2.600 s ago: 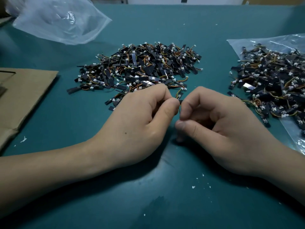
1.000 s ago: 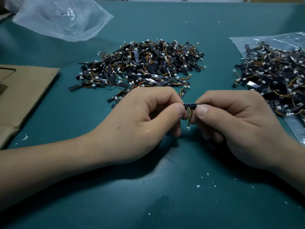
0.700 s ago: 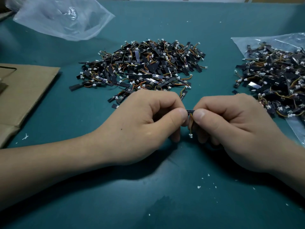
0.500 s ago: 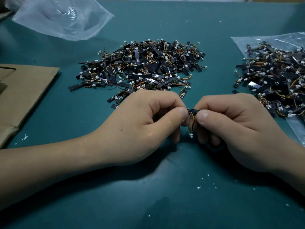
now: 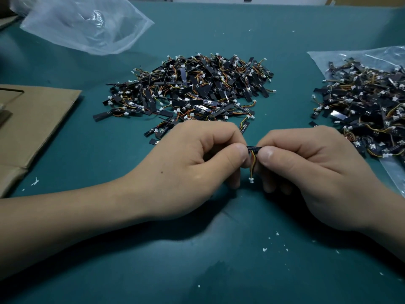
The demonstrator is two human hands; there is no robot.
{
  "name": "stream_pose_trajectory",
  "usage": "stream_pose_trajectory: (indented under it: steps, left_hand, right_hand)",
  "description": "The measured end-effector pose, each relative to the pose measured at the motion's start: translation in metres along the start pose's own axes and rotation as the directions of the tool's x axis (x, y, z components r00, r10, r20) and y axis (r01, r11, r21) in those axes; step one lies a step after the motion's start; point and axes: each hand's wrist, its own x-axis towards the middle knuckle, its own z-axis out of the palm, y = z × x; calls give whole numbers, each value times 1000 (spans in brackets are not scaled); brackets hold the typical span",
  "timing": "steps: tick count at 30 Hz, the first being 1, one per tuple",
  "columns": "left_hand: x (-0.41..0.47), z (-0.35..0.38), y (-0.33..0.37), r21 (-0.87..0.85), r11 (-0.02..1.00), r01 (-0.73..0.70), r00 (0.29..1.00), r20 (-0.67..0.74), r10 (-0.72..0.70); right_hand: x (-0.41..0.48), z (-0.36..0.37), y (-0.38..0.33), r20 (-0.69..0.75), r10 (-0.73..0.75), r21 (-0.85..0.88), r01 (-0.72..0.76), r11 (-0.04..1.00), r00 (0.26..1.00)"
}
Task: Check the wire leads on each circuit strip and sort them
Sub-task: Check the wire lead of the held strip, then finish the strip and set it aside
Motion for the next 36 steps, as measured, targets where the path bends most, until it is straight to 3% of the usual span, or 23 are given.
stream_pose_trajectory:
  steps: [18,29,36]
  left_hand:
    - [-2,0,2,-18,1000,-26,1000,5,26]
    - [-5,0,2,74,991,-111,993,-38,114]
    - [-6,1,1,110,984,-139,988,-46,145]
  right_hand:
    - [-2,-2,-1,37,-21,66,18,998,999]
    - [-2,-2,2,43,-66,61,63,996,997]
    - [-2,-4,4,64,-124,-39,126,991,990]
